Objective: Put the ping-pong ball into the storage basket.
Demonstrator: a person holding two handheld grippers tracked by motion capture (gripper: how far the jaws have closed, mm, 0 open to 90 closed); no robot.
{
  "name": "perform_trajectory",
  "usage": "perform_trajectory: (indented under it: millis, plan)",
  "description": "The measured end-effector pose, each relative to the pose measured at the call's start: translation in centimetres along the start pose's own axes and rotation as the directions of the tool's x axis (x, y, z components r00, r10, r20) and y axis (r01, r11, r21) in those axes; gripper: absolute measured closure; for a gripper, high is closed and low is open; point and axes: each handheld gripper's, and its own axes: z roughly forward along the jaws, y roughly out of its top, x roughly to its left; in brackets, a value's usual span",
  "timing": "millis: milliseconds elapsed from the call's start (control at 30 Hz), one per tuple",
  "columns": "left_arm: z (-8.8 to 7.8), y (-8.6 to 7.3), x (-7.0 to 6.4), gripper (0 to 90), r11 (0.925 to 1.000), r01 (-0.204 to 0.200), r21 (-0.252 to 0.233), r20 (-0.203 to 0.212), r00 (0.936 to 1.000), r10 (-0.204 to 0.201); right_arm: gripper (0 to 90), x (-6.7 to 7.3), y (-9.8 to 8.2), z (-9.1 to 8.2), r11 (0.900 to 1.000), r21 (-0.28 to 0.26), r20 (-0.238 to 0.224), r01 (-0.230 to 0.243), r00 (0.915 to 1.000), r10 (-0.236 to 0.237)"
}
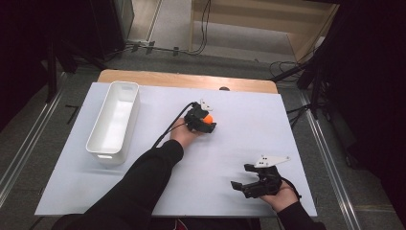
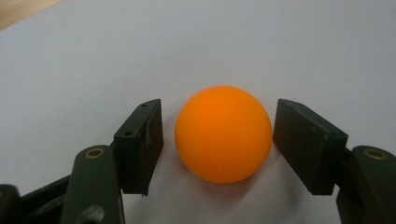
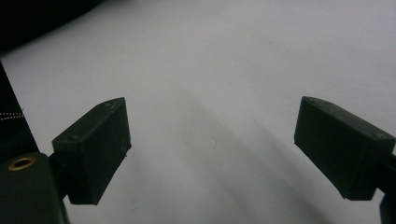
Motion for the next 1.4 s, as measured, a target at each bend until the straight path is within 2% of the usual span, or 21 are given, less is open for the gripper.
perform_trajectory:
  millis: [267,367,567,700,900,1067,1400]
  plan:
    - [-0.1,0.1,-0.1,42.8,0.9999,0.009,0.004,-0.006,0.9999,-0.009,9.5,0.0,0.0,0.0,1.000,0.000,0.000,0.000,1.0000,0.000]
    - [-0.2,0.1,-0.2,50.2,1.0000,0.007,0.004,-0.004,1.0000,-0.007,9.4,0.0,0.0,0.0,1.000,0.003,0.000,-0.003,1.0000,0.003]
    - [-0.2,0.1,-0.1,50.8,1.0000,0.001,0.001,0.009,1.0000,-0.001,9.5,0.0,0.0,0.0,1.000,0.004,-0.001,-0.001,1.0000,0.001]
    - [-0.3,0.1,-0.1,50.8,1.0000,-0.001,0.009,0.009,1.0000,0.001,9.5,0.0,0.0,0.0,1.000,-0.001,-0.001,-0.002,1.0000,0.002]
    - [-0.7,0.2,-0.1,50.8,0.9995,-0.007,0.030,0.031,0.9995,0.006,9.5,0.0,0.0,0.0,1.000,0.004,-0.001,-0.003,1.0000,0.003]
    - [-1.5,0.4,-0.1,50.8,0.9989,-0.006,0.046,0.054,0.9985,0.003,9.4,0.0,0.0,0.0,1.000,-0.003,0.005,-0.001,1.0000,0.001]
    - [-3.6,0.8,-0.4,50.7,0.9995,0.015,0.029,0.103,0.9946,-0.018,9.5,0.0,0.0,-0.1,1.000,-0.006,0.004,-0.004,1.0000,0.004]
